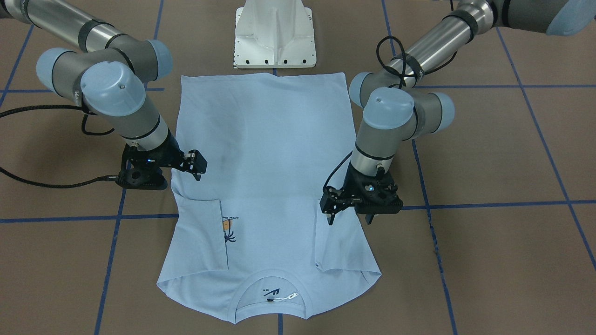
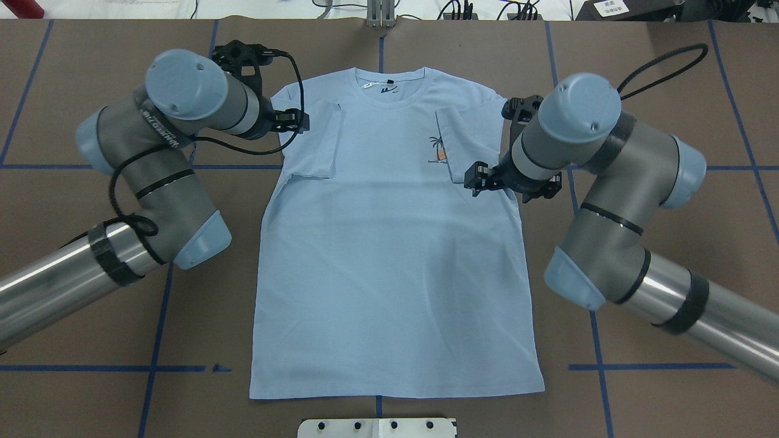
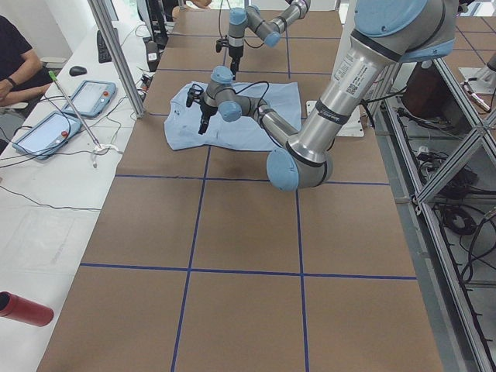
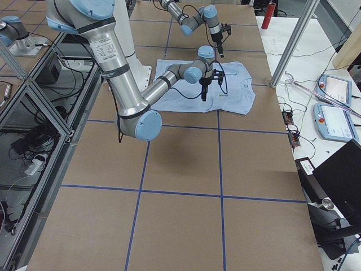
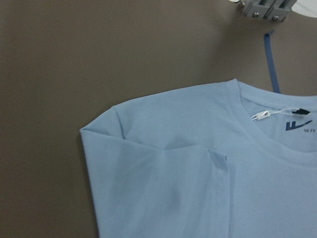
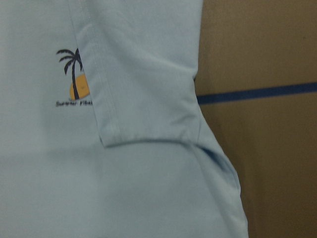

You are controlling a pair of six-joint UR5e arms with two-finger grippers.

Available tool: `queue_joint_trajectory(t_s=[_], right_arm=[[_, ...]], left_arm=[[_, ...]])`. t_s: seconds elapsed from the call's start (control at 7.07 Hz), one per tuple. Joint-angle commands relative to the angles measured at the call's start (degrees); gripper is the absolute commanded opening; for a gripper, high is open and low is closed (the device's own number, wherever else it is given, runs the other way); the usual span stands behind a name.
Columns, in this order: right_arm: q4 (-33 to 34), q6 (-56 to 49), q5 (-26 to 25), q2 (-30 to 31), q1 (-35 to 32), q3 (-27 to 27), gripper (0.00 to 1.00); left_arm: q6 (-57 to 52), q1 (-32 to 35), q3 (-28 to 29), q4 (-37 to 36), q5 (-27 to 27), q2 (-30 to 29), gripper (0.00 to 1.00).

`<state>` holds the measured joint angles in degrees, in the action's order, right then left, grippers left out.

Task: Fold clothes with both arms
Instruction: 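Move both grippers to the hem corners nearest the robot and grasp them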

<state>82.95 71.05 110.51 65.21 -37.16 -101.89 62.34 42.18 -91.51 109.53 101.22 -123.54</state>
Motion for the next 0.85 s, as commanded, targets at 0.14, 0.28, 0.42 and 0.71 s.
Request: queue_joint_trajectory(t_s=[0.14, 0.28, 0.42, 0.71], right_arm=[[-0.9, 15.5, -9.6, 15.0, 17.0, -18.6, 1.00], [-1.9, 20.1, -12.9, 18.0, 21.8, -21.3, 1.00], [-2.2, 22.6, -16.4, 19.0, 26.7, -21.6, 1.00], [-2.4, 25.0, -16.6, 20.6, 29.7, -21.3, 1.00]], left_arm=[[-1.4, -0.1, -14.8, -5.8, 2.6, 8.0, 1.00], [-1.3, -0.1, -15.0, -5.8, 2.5, 8.1, 1.00], [-1.3, 0.0, -15.3, -5.9, 2.4, 8.1, 1.00], [-1.3, -0.1, -15.5, -5.8, 2.4, 8.1, 1.00]])
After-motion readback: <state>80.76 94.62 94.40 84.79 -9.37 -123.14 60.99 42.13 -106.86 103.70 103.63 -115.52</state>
